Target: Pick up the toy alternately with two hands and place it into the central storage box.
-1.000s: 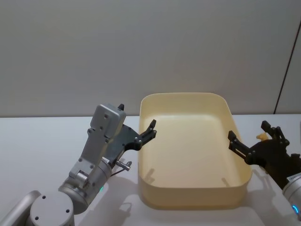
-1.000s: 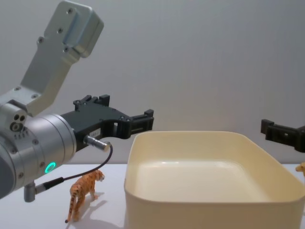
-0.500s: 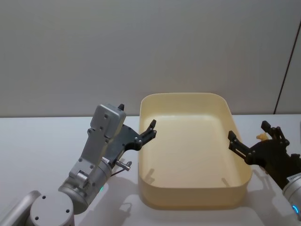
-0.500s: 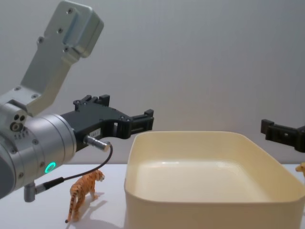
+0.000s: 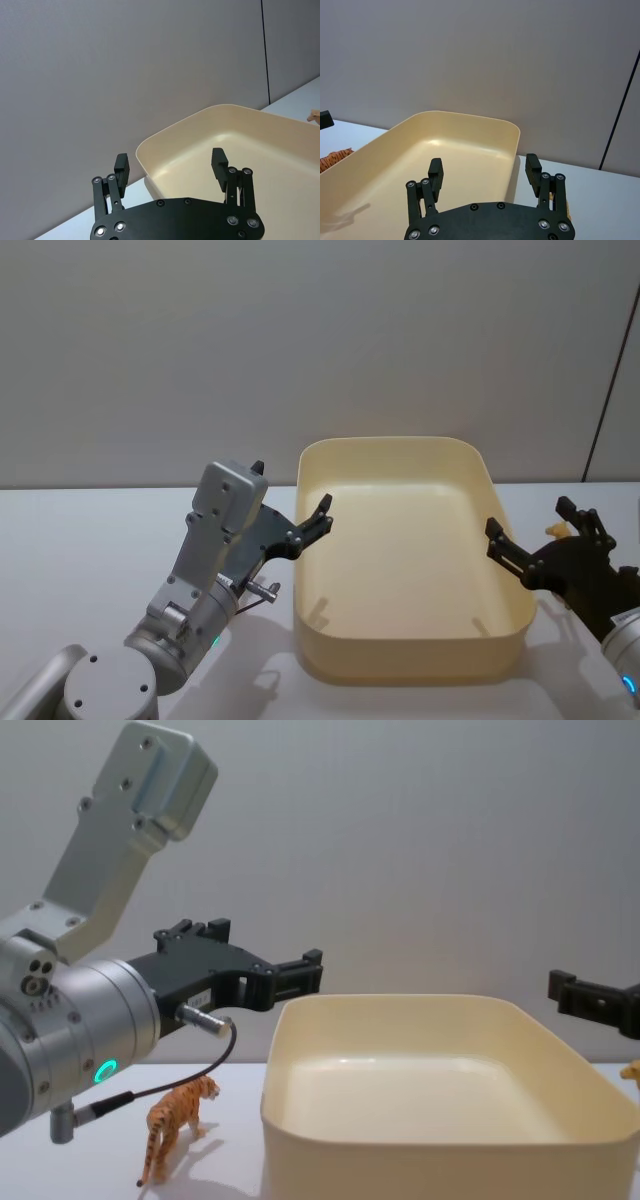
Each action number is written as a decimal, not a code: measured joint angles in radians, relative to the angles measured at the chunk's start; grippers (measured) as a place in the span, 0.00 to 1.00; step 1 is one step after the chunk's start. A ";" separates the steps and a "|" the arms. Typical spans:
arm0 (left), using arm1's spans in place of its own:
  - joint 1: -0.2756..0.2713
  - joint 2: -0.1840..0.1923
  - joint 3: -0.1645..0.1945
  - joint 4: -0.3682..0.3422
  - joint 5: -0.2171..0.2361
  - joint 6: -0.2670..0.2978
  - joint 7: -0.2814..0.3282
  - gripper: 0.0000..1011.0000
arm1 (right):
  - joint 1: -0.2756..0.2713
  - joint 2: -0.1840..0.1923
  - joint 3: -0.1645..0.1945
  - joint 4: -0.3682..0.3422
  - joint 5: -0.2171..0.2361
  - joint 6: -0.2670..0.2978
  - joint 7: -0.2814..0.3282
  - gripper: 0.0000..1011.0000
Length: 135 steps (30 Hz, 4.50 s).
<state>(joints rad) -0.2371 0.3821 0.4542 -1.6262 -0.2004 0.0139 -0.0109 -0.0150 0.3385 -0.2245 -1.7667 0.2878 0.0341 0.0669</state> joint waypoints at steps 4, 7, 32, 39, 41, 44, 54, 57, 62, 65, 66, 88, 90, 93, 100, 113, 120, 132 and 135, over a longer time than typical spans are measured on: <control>0.000 0.000 0.000 0.000 0.000 0.000 0.000 0.99 | -0.003 0.008 0.007 0.000 0.006 -0.002 0.003 0.99; 0.000 0.000 0.000 0.000 0.000 0.000 0.000 0.99 | -0.008 0.019 0.016 0.000 0.014 -0.005 0.009 0.99; 0.000 0.000 0.000 0.000 0.000 0.000 0.000 0.99 | -0.158 0.204 0.159 -0.038 0.146 0.026 0.032 0.99; 0.000 0.000 0.000 0.000 0.000 0.000 0.000 0.99 | -0.194 0.235 0.188 -0.022 0.163 0.043 0.017 0.99; 0.000 0.000 0.000 0.000 0.000 0.000 0.000 0.99 | -0.199 0.240 0.194 -0.010 0.166 0.049 0.015 0.99; 0.000 0.000 0.000 0.000 0.000 0.000 0.000 0.99 | -0.198 0.244 0.197 0.010 0.166 0.059 0.015 0.99; 0.000 0.000 0.000 0.000 0.000 0.000 0.000 0.99 | -0.135 0.226 0.180 0.100 0.143 0.090 0.046 0.99; 0.000 0.000 0.000 0.000 0.000 0.000 0.000 0.99 | -0.112 0.217 0.172 0.125 0.133 0.095 0.058 0.99; 0.000 0.000 0.000 0.000 0.000 0.000 0.000 0.99 | -0.063 0.196 0.152 0.179 0.110 0.104 0.086 0.95; 0.000 0.000 0.000 0.000 0.000 0.000 0.000 0.99 | -0.044 0.188 0.145 0.199 0.100 0.106 0.097 0.89; 0.000 0.000 0.000 0.000 0.000 0.000 0.000 0.99 | -0.040 0.186 0.143 0.204 0.098 0.106 0.100 0.86; 0.000 0.000 0.000 0.000 0.000 0.000 0.000 0.99 | -0.006 0.168 0.128 0.229 0.089 0.093 0.143 0.32; 0.000 0.000 0.000 0.000 0.000 0.000 0.000 0.99 | -0.008 0.170 0.129 0.222 0.093 0.085 0.150 0.32; 0.000 0.000 0.000 0.000 0.000 0.000 0.000 0.99 | -0.015 0.175 0.132 0.197 0.107 0.068 0.176 0.32; 0.000 0.000 0.000 0.000 0.000 0.000 0.000 0.99 | -0.034 0.192 0.142 0.140 0.140 0.052 0.234 0.32; 0.000 0.000 0.000 0.000 0.000 0.000 0.000 0.99 | -0.057 0.245 0.171 0.019 0.224 0.064 0.361 0.32; 0.000 0.000 0.000 0.000 0.000 0.000 0.000 0.99 | 0.004 0.232 0.153 0.023 0.209 0.086 0.413 0.32; 0.000 0.000 0.000 0.000 0.000 0.000 0.000 0.99 | 0.184 0.124 0.064 0.166 0.075 0.120 0.469 0.32; 0.000 0.000 0.000 0.000 0.000 0.000 0.000 0.99 | 0.228 0.093 0.041 0.212 0.044 0.124 0.480 0.33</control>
<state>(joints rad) -0.2371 0.3821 0.4542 -1.6262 -0.2004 0.0138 -0.0109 0.2127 0.4318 -0.1839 -1.5551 0.3313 0.1578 0.5469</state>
